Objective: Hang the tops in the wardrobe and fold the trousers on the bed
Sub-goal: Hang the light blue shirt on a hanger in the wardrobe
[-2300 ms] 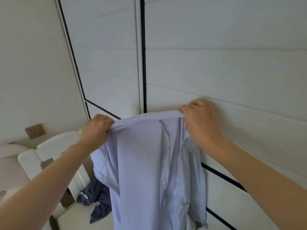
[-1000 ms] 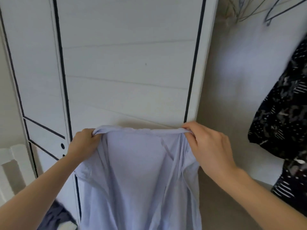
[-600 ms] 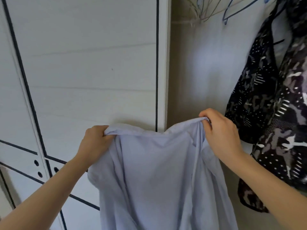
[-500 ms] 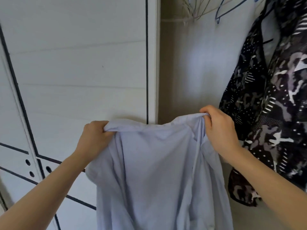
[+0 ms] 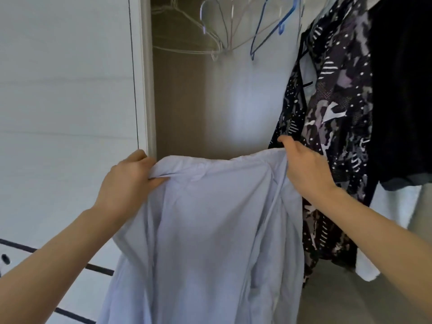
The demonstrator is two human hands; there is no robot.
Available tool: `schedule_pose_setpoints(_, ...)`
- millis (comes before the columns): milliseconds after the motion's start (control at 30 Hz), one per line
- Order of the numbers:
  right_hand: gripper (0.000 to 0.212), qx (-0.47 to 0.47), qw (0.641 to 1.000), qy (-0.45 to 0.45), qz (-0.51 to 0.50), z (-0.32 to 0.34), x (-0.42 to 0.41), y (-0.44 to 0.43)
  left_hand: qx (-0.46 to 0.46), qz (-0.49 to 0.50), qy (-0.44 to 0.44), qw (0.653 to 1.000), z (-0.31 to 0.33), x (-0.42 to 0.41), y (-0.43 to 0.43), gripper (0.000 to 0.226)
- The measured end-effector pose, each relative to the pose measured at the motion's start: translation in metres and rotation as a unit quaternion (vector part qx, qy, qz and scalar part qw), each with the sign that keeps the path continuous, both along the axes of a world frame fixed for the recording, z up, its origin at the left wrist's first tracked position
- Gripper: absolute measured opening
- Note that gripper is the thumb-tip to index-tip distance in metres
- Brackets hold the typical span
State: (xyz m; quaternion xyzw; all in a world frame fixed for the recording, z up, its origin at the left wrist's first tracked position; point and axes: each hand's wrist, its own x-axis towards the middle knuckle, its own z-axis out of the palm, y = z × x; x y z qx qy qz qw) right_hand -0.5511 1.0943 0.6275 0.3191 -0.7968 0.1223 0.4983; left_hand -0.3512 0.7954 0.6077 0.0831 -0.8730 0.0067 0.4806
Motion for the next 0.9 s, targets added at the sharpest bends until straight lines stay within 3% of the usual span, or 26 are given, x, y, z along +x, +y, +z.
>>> schedule_pose_setpoints(100, 0.069, 0.018, 0.998, 0.065, -0.013, 0.016, -0.007, 0.018, -0.012, -0.024, 0.023, 0.999, 0.022, -0.017, 0.018, 0.044)
schedule_pose_setpoints(233, 0.053, 0.068, 0.988, 0.131, -0.040, 0.035, -0.017, 0.031, -0.061, -0.012, -0.002, 0.998, 0.048, -0.043, 0.031, 0.027)
schedule_pose_setpoints(300, 0.048, 0.087, 0.985, 0.144, -0.049, 0.045, -0.022, 0.035, -0.059, -0.016, -0.010, 0.998, 0.062, -0.058, 0.032, 0.029)
schedule_pose_setpoints(500, 0.045, 0.116, 0.965, 0.206, -0.112, 0.092, -0.039, 0.043, 0.147, -0.048, 0.018, 0.988, 0.103, -0.101, 0.033, 0.037)
schedule_pose_setpoints(633, 0.027, 0.106, 0.946, 0.259, -0.161, 0.127, -0.048, 0.040, 0.271, -0.012, -0.057, 0.961, 0.136, -0.130, 0.030, 0.063)
schedule_pose_setpoints(733, 0.023, 0.108, 0.937, 0.280, -0.177, 0.145, -0.056, 0.039, 0.302, -0.003, -0.099, 0.948, 0.152, -0.145, 0.024, 0.074)
schedule_pose_setpoints(900, 0.018, 0.126, 0.925, 0.280, -0.223, 0.159, -0.065, 0.035, 0.300, -0.015, -0.101, 0.949, 0.169, -0.163, 0.015, 0.066)
